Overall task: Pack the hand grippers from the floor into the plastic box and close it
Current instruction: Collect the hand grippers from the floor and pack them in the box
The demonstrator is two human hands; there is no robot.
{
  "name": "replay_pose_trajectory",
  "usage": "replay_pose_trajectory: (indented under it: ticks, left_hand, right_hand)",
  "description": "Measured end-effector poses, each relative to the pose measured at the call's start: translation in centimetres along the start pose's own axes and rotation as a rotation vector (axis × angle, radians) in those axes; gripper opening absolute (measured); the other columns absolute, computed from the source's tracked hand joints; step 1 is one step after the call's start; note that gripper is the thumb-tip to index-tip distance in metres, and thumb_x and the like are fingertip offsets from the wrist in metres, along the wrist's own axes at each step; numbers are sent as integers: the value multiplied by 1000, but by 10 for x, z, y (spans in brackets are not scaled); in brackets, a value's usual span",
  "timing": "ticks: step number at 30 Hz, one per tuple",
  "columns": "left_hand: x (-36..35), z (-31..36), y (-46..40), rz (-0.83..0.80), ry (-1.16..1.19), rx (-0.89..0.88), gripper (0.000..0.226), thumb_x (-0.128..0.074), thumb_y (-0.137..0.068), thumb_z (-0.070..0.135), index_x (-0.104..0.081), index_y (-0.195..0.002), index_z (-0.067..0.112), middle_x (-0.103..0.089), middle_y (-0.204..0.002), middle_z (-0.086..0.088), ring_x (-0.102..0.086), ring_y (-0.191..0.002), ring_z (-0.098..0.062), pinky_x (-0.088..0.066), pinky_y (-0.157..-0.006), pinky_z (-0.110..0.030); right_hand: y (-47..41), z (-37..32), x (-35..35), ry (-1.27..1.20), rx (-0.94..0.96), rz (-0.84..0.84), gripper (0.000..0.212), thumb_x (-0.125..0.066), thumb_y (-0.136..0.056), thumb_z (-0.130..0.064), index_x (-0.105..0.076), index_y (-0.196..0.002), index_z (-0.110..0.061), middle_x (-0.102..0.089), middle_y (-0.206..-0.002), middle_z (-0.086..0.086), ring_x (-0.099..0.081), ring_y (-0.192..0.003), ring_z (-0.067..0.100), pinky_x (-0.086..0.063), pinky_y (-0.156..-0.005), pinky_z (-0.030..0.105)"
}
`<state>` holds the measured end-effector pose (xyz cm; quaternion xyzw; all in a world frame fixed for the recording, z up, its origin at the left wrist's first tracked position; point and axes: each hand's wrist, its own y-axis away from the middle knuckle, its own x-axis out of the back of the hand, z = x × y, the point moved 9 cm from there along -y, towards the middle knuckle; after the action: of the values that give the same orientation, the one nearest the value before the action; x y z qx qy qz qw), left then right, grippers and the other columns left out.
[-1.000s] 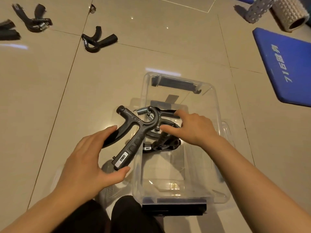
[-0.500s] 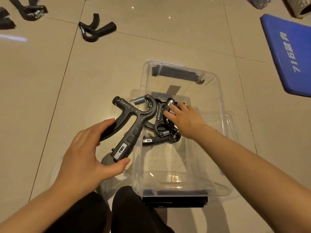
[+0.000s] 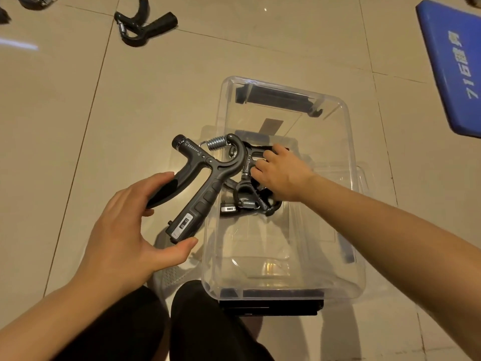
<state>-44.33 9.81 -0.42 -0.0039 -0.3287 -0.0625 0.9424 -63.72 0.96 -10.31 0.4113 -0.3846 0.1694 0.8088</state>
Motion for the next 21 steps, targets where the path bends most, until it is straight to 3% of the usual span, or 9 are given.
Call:
replay_pose_trajectory:
  ticks: [5, 8, 11, 18, 21]
  left_hand:
    - [0, 1, 1, 12, 8, -24, 79, -62, -48, 62, -28, -119, 66, -33, -113, 53, -50, -94, -6, -36, -72, -6]
    - [1, -1, 2, 21, -5, -48, 74, -63, -50, 61, -37, -119, 55, -34, -113, 52, -46, -92, 0, -34, -76, 1]
    - [2, -1, 1, 35, -23, -66, 79, -63, -51, 60, -41, -125, 40, -34, -113, 51, -44, -94, 0, -36, -75, -1]
    - [1, -1, 0, 57, -22, -83, 84, -63, -53, 59, -41, -130, 34, -39, -110, 34, -44, -98, -1, -36, -74, -13]
    - [1, 0, 0, 57, -30, -78, 84, -63, -53, 59, -39, -130, 35, -35, -113, 34, -45, -98, -4, -36, -75, -13]
  right_hand:
    - [42, -43, -1, -370, -64, -168, 53, -57, -81, -57, -51, -117, -19, -60, -106, 3, -56, -97, 25, -42, -76, 36]
    - [52, -66, -16, -465, -75, -203, 38, -54, -89, -44, -52, -117, -19, -60, -106, 3, -59, -96, 25, -40, -71, 32]
    - [55, -80, -29, -443, -45, -212, 32, -50, -93, -31, -50, -123, -18, -59, -114, 5, -58, -100, 26, -39, -73, 33]
    - [44, -78, -34, -359, -78, -152, 32, -50, -94, -29, -49, -123, -15, -55, -120, 7, -53, -109, 27, -39, -85, 36]
    - [45, -72, -39, -361, -154, -159, 40, -53, -92, -38, -46, -123, -14, -54, -121, 7, -51, -112, 28, -38, -88, 37]
